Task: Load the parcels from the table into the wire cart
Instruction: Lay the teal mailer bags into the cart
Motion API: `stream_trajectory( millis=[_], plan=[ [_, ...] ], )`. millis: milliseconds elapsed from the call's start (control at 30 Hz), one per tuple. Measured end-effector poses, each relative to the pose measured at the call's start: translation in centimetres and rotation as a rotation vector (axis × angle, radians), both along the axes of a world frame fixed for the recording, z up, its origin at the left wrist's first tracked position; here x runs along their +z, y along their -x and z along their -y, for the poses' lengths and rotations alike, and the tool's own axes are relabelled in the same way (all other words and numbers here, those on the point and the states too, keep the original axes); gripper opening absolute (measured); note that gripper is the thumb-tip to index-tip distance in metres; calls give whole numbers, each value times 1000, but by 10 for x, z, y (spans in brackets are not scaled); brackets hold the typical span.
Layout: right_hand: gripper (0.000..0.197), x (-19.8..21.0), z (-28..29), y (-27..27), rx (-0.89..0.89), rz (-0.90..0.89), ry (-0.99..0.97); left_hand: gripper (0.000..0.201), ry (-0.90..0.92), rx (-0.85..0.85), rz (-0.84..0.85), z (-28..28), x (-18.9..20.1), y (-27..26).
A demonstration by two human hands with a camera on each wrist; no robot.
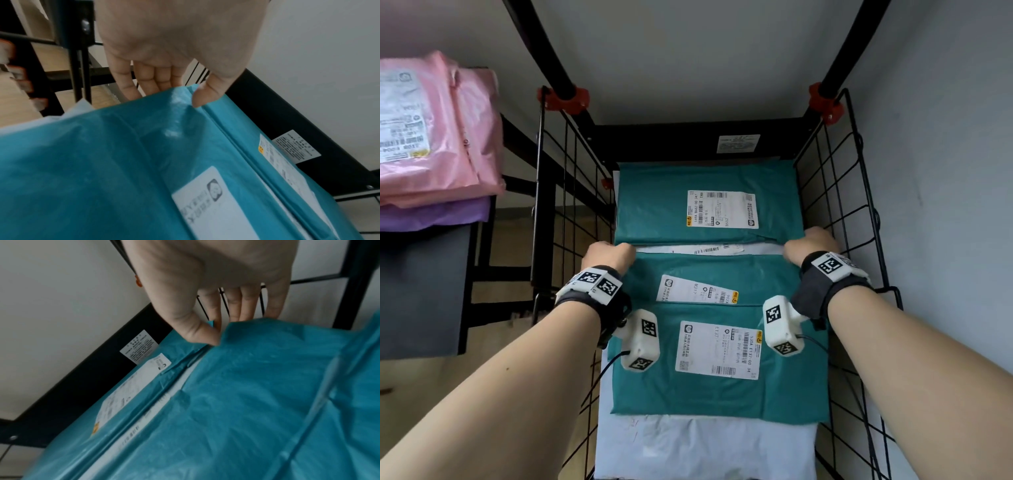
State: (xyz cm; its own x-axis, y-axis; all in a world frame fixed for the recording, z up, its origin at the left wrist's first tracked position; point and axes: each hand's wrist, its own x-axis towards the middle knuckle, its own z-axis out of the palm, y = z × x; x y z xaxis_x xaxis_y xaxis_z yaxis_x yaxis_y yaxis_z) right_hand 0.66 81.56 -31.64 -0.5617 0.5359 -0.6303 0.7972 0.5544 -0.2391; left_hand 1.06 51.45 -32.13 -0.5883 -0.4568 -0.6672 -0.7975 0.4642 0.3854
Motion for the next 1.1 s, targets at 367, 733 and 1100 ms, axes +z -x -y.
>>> stream_trajectory(
  millis=[367, 733, 1100],
  plan=[
    [55, 24, -2, -3, -24, -265, -8, 32, 70, 164, -340, 4, 2, -3],
    [63, 1, 13, -59, 73, 153, -38, 57, 91, -79, 191, -3, 9, -53],
    [51, 4, 8, -85, 171, 102, -140, 41, 123, -235, 24, 11, 1, -81]
  ],
)
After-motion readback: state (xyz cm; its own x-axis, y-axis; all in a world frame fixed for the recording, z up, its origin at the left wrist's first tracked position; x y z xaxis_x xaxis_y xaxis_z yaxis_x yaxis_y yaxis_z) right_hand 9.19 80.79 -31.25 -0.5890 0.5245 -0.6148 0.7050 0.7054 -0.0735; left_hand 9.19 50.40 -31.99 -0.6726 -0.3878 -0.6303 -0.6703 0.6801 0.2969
